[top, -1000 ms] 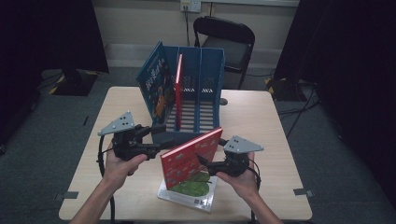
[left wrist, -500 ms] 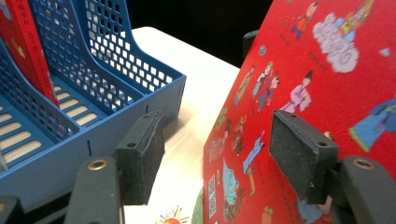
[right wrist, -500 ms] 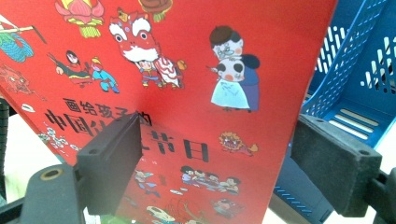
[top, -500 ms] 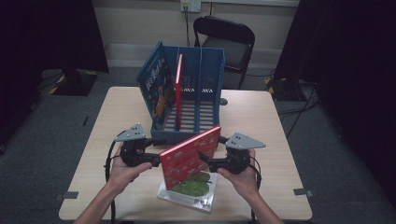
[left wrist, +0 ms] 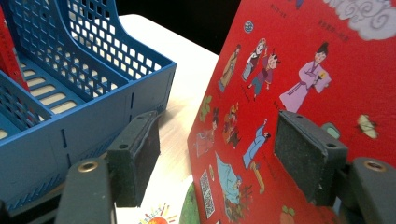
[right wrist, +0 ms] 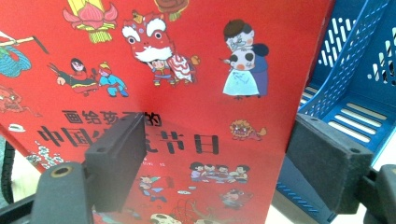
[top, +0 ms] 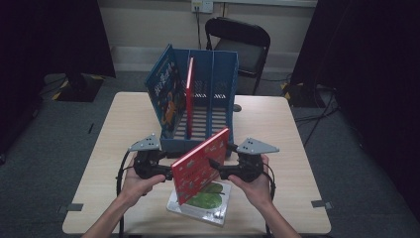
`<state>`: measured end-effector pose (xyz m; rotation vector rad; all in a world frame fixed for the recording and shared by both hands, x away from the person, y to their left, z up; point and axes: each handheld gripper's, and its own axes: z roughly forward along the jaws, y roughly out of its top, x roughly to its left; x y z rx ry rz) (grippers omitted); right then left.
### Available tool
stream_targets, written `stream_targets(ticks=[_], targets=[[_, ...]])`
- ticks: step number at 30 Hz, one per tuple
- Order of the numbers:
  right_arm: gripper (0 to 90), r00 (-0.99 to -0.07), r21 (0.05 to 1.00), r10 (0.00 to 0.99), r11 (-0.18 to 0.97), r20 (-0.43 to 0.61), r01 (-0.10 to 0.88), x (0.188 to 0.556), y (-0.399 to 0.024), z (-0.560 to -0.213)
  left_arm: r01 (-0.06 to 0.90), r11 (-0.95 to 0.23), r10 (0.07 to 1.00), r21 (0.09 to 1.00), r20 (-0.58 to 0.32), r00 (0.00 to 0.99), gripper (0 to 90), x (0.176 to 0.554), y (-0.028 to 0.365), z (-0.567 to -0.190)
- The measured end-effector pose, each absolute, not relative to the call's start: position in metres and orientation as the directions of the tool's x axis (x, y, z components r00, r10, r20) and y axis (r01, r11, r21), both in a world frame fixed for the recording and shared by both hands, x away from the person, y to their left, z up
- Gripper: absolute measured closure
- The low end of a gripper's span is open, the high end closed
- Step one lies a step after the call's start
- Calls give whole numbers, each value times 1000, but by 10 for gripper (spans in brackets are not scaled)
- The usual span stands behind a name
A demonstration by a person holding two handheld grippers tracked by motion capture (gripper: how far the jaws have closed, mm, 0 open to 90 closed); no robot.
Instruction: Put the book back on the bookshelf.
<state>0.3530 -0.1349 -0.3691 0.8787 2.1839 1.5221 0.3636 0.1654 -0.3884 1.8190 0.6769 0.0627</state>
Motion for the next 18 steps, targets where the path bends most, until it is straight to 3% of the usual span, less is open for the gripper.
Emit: stream_targets(ticks=[18], targets=[[202, -770, 925, 634, 246, 74, 291, 362, -130, -369, 365, -215, 473, 906, -230, 850, 364, 358, 163, -388]])
